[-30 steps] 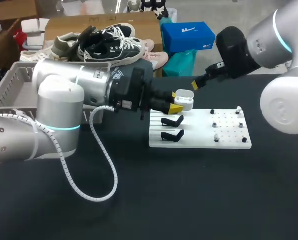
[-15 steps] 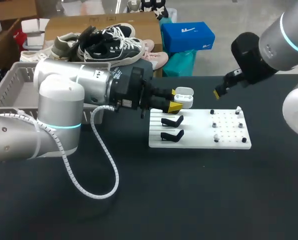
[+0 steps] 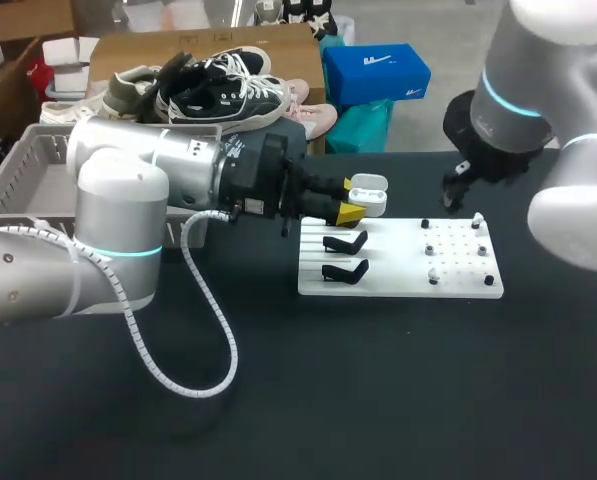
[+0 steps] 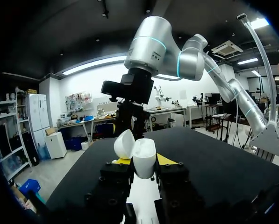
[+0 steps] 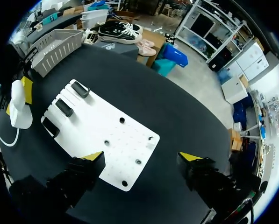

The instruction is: Pick up each earbud case from the left stands, insert the matching earbuds, close the lid, and place the case in the box.

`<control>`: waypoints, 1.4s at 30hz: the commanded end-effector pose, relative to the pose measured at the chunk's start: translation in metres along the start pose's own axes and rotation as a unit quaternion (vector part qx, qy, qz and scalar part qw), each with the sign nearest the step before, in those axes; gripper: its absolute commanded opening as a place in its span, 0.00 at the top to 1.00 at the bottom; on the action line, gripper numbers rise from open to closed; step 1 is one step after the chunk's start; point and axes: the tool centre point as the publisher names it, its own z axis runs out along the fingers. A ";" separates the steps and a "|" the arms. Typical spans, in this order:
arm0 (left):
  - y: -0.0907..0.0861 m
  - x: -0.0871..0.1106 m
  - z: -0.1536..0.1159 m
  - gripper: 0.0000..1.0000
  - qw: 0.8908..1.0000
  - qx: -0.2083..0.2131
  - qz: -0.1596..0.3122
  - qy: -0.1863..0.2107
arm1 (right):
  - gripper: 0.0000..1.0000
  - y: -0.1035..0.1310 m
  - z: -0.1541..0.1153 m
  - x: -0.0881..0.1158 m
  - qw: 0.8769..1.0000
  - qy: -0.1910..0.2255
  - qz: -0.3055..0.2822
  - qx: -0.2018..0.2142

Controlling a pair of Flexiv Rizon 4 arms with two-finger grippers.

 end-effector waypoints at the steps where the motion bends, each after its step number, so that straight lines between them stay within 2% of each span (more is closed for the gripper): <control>1: 0.000 0.000 0.000 1.00 1.000 -0.001 0.001 -0.001 | 0.06 0.004 0.024 -0.008 0.999 0.033 0.003 0.040; 4: 0.000 0.000 0.000 1.00 1.000 -0.001 0.001 -0.001 | 0.11 0.004 0.033 -0.007 0.998 0.045 0.005 0.042; 7: 0.000 0.000 0.000 1.00 1.000 -0.001 0.001 -0.001 | 0.21 0.001 0.043 -0.007 0.998 0.052 0.008 0.041; 9: 0.000 0.000 0.000 1.00 1.000 -0.001 0.001 -0.001 | 0.39 -0.001 0.047 -0.006 0.998 0.056 0.010 0.042; 16: 0.000 0.000 0.000 1.00 1.000 -0.001 0.001 -0.001 | 0.50 -0.008 0.062 -0.002 0.997 0.069 0.021 0.042; 25: 0.000 0.000 0.000 1.00 1.000 -0.001 0.001 -0.001 | 0.53 -0.016 0.072 0.005 0.995 0.077 0.038 0.041; 38: 0.000 0.000 0.000 1.00 1.000 -0.001 0.001 -0.001 | 0.58 -0.018 0.083 0.005 0.995 0.081 0.040 0.037; 40: 0.000 0.000 0.000 1.00 1.000 -0.001 0.001 -0.001 | 0.65 -0.018 0.084 0.005 0.995 0.081 0.040 0.036; 42: 0.000 0.000 0.000 1.00 1.000 -0.001 0.001 -0.001 | 0.66 -0.018 0.085 0.005 0.995 0.082 0.040 0.035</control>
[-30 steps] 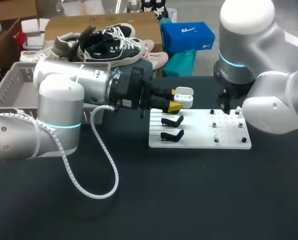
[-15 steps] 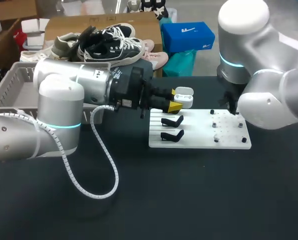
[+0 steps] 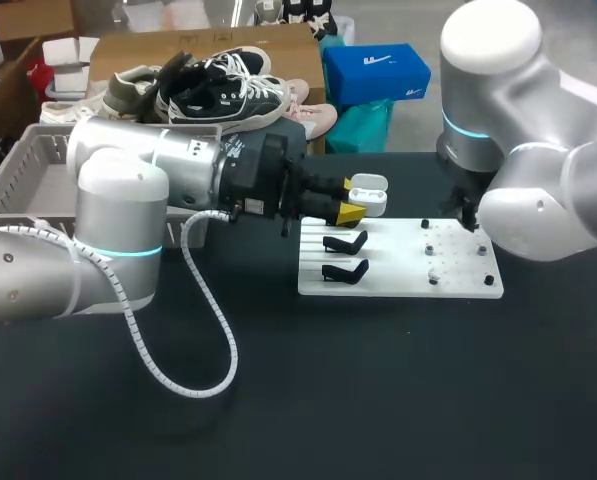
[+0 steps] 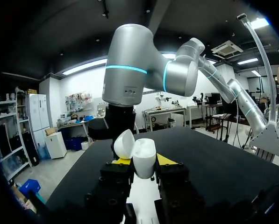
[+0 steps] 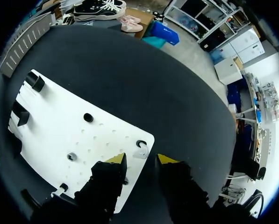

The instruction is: Pick up each earbud case from the left stands, insert the matching earbuds, close the lid, and place the case in the box.

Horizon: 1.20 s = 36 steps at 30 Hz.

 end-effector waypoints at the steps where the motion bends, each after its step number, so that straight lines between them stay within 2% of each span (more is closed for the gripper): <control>1: 0.000 0.000 0.000 1.00 1.000 -0.001 0.001 -0.001 | 0.66 0.001 0.002 -0.001 1.000 0.001 0.000 0.001; 6: 0.000 0.000 0.000 1.00 1.000 -0.001 0.001 -0.001 | 0.65 -0.001 0.004 -0.001 1.000 0.001 0.002 0.000; 10: 0.000 0.000 0.000 1.00 1.000 -0.001 0.001 -0.001 | 0.70 -0.002 0.005 -0.002 1.000 0.001 0.004 -0.002; 22: 0.000 0.000 0.000 1.00 1.000 -0.001 0.001 -0.001 | 0.73 0.001 0.008 -0.004 1.000 0.005 -0.001 -0.004; 26: 0.000 0.000 0.000 1.00 1.000 -0.001 0.001 -0.001 | 0.82 0.001 0.009 -0.004 1.000 0.007 0.000 -0.004; 30: 0.000 0.000 0.000 1.00 1.000 -0.001 0.001 -0.001 | 1.00 0.001 0.009 -0.004 1.000 0.007 0.000 -0.004; 36: 0.000 0.000 0.000 1.00 1.000 -0.001 0.001 -0.001 | 1.00 0.000 0.009 -0.002 1.000 0.008 0.000 -0.004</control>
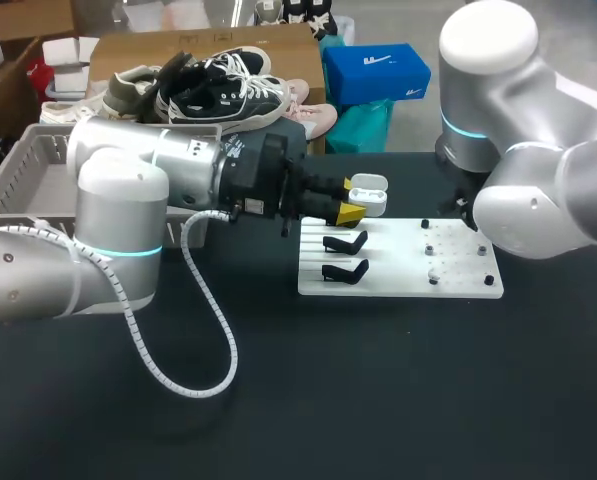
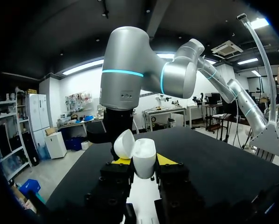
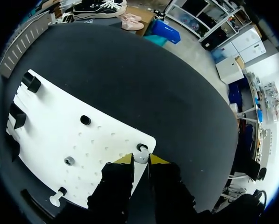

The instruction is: Pick up each earbud case from the left stands, insert the matching earbuds, close the lid, and place the case in the box.

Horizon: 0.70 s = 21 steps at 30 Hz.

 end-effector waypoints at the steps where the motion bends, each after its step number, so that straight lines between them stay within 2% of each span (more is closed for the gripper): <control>1: 0.000 0.000 0.000 1.00 1.000 -0.001 0.001 -0.001 | 1.00 0.000 0.000 0.001 1.000 0.001 0.001 0.001; 7: 0.000 0.000 0.000 1.00 1.000 -0.001 0.001 -0.001 | 1.00 -0.001 -0.011 0.008 1.000 -0.002 0.004 0.004; 12: 0.000 0.000 0.000 1.00 1.000 -0.001 0.001 -0.001 | 1.00 -0.006 -0.032 0.015 1.000 -0.015 0.027 -0.003; 18: 0.000 0.000 0.000 1.00 1.000 -0.001 0.001 -0.001 | 1.00 -0.005 -0.074 0.025 0.998 -0.038 0.042 -0.014; 21: 0.000 0.000 0.000 1.00 1.000 -0.001 0.001 -0.001 | 1.00 0.003 -0.103 0.029 0.998 -0.048 0.036 -0.017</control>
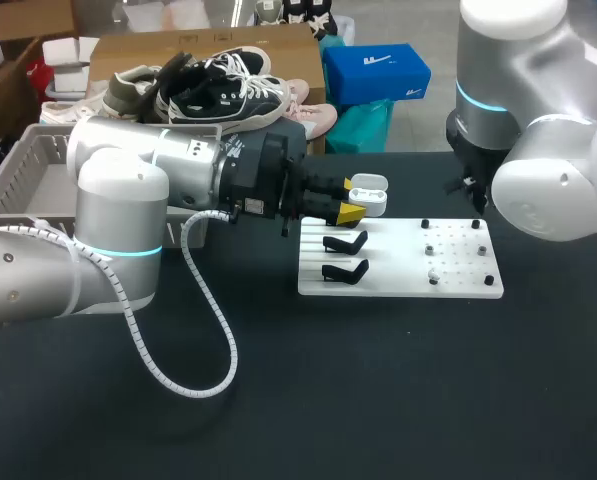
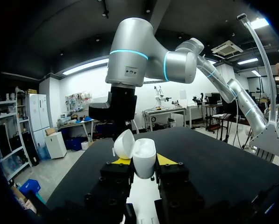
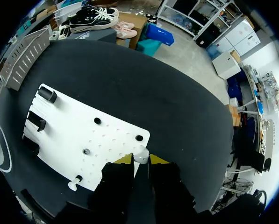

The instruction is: Pick up each earbud case from the left stands, insert the matching earbuds, close the lid, and place the case in the box.

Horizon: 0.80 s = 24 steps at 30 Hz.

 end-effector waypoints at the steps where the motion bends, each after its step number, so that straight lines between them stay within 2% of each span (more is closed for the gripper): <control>1: 0.000 0.000 0.000 1.00 1.000 -0.001 0.001 -0.001 | 1.00 0.012 -0.056 0.025 1.000 -0.028 -0.007 0.003; 5: 0.000 0.000 0.000 1.00 1.000 -0.001 0.001 -0.001 | 1.00 0.036 -0.101 0.029 0.999 -0.042 -0.023 0.007; 12: 0.000 0.000 0.000 1.00 1.000 -0.001 0.001 -0.001 | 1.00 0.077 -0.153 0.037 0.998 -0.049 -0.038 0.004; 18: 0.000 0.000 0.000 1.00 1.000 -0.001 0.001 -0.001 | 1.00 0.109 -0.174 0.044 0.998 -0.042 -0.046 -0.001; 24: 0.000 0.000 0.000 1.00 1.000 -0.001 0.001 -0.001 | 1.00 0.143 -0.182 0.038 0.997 -0.044 -0.059 -0.036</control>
